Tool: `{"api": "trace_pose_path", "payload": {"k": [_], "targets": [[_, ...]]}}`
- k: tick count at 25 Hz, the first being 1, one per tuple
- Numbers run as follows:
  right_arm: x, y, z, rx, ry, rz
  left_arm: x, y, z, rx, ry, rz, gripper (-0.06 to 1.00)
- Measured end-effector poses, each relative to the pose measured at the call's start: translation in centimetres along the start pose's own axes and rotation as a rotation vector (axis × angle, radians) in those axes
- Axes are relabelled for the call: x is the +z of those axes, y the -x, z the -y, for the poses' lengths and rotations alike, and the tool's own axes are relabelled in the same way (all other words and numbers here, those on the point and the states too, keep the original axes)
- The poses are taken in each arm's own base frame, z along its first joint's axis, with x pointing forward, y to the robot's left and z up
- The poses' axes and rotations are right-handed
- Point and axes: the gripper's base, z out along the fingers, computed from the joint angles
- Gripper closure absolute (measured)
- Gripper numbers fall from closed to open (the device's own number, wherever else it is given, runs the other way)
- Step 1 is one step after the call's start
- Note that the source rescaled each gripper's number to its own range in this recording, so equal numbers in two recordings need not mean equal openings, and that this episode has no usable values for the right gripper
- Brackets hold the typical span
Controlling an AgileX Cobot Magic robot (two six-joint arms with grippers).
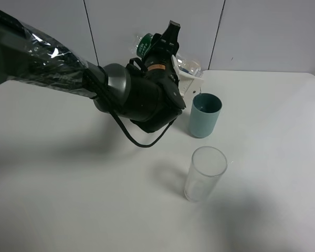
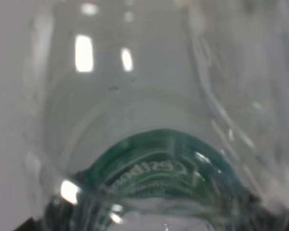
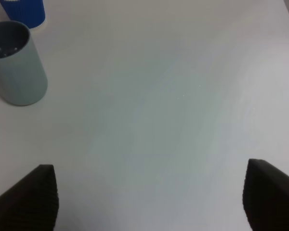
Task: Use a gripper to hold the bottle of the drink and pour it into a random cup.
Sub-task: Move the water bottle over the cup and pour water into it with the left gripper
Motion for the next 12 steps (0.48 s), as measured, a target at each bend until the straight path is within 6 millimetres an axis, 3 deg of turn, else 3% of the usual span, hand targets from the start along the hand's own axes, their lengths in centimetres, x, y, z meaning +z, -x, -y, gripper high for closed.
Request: {"api": "trace_pose_path", "payload": {"k": [12], "targets": [[0.00,0.00,0.00,0.000,0.000,0.000,-0.22,0.17,-0.06,0.030,0.003,0.005,0.94]]}}
